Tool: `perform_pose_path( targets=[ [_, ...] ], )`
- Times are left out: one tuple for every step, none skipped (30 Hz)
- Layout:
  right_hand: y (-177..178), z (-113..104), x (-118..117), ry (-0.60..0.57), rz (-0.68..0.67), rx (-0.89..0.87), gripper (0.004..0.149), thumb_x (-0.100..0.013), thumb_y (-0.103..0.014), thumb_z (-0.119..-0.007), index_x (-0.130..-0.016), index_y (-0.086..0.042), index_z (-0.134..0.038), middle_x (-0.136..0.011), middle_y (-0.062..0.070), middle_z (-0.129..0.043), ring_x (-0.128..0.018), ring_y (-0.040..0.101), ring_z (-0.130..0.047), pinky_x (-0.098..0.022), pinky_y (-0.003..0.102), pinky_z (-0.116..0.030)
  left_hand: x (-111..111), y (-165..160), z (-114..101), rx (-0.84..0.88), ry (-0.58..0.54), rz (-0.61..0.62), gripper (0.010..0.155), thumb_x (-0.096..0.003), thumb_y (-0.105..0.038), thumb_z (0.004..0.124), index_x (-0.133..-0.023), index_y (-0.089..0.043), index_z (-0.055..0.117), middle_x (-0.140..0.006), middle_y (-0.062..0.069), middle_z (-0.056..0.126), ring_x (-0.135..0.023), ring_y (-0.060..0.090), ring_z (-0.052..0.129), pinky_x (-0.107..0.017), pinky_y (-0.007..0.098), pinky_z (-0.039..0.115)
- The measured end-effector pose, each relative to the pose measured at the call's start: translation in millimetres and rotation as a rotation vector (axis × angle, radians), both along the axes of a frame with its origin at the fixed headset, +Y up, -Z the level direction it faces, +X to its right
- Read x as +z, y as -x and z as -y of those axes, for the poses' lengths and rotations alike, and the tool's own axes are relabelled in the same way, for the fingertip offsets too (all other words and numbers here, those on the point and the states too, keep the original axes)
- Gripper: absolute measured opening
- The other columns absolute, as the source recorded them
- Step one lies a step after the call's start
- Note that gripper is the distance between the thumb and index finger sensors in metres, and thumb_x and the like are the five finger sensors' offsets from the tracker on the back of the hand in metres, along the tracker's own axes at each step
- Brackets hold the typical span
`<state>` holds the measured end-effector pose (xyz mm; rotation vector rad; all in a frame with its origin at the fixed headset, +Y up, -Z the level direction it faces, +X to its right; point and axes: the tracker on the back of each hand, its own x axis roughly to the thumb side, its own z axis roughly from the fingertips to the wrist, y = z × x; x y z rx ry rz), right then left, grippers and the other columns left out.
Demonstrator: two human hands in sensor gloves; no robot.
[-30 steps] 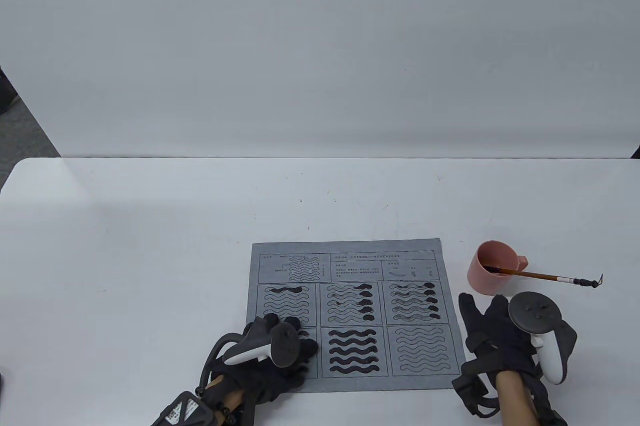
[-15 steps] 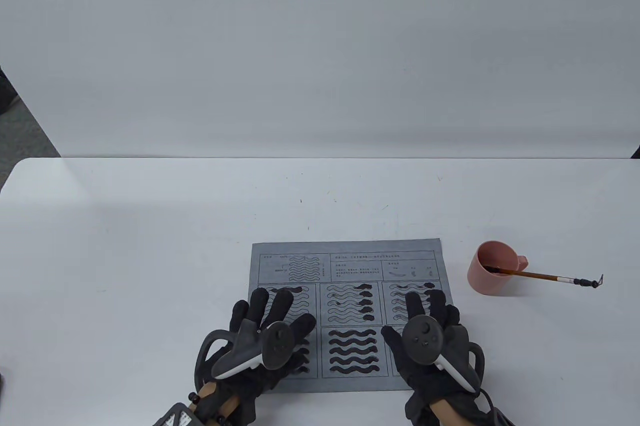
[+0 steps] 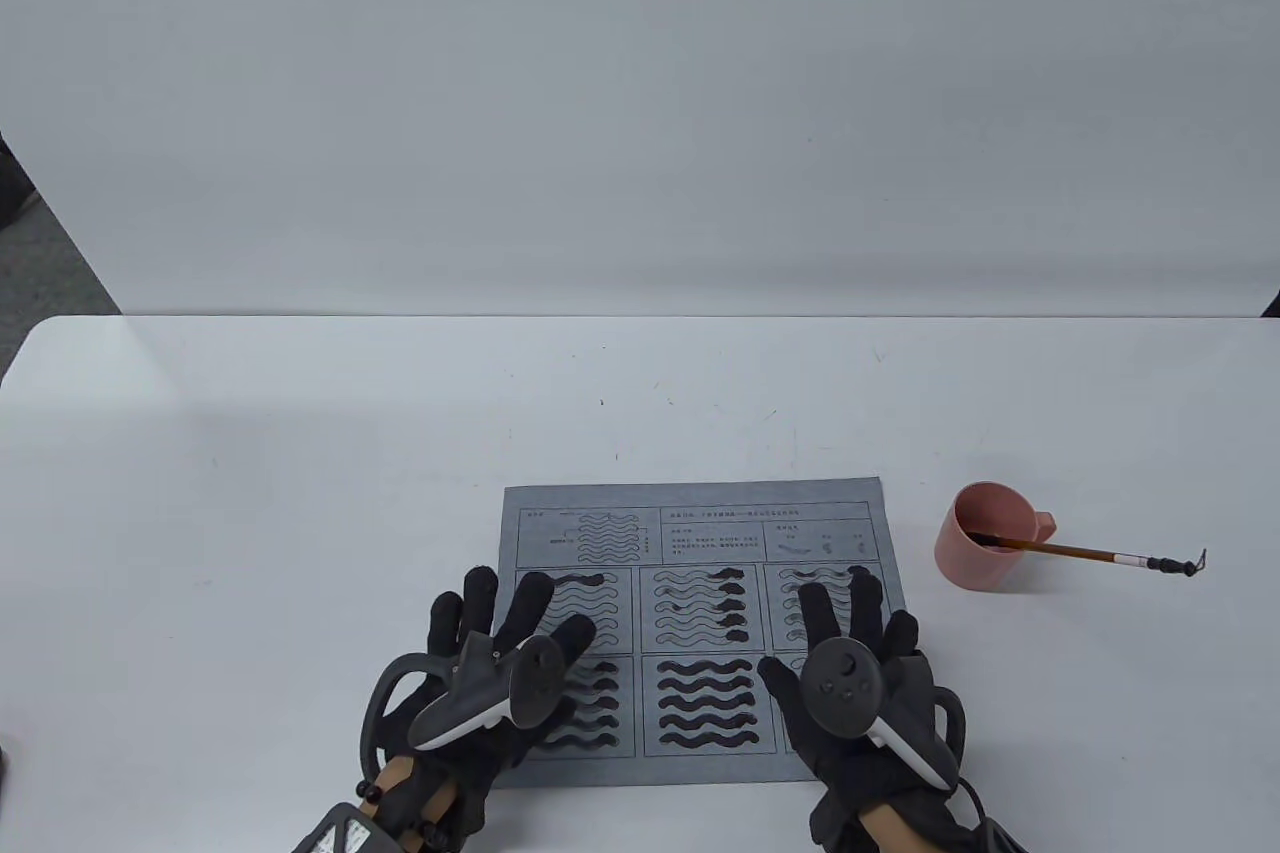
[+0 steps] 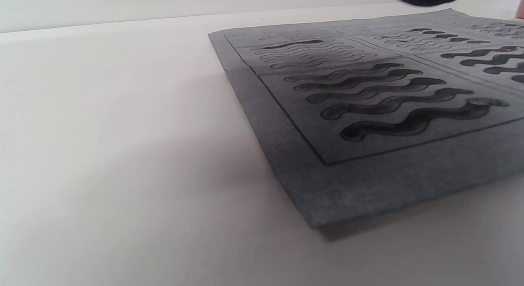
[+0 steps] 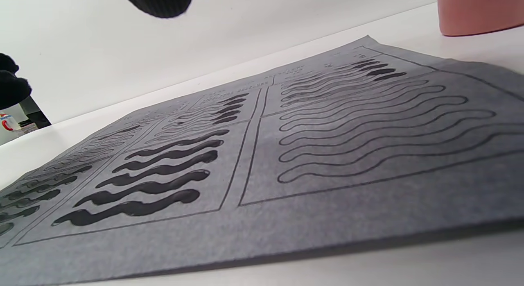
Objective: Trace patterns on water writing practice cloth with Chinese brush
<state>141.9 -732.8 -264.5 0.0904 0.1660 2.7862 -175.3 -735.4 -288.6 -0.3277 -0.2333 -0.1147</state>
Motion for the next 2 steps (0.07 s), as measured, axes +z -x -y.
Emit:
perform_pose_path(
  targets=[
    [-1.1, 0.5, -0.5, 0.001, 0.007, -0.008, 0.075, -0.062, -0.048, -0.056, -0.11, -0.011, -0.012, -0.108, 0.035, 0.008, -0.088, 0.082, -0.023, -0.058, 0.083, -0.03, -0.3, 1.3, -1.1, 0.012, -0.004, -0.004, 0.074, -0.0471, -0.064, 0.056, -0.099, -0.064, 0.002, -0.107, -0.014, -0.027, -0.1, 0.042, -0.023, -0.072, 0.064, -0.005],
    [-1.8, 1.1, -1.3, 0.007, 0.01, -0.009, 0.075, -0.062, -0.048, -0.056, -0.11, -0.011, -0.012, -0.108, 0.035, 0.008, -0.087, 0.082, -0.024, -0.058, 0.083, -0.031, -0.3, 1.7, -1.4, 0.016, -0.004, -0.006, 0.074, -0.0472, -0.064, 0.056, -0.099, -0.064, 0.002, -0.107, -0.014, -0.027, -0.1, 0.042, -0.023, -0.072, 0.064, -0.005]
  ],
)
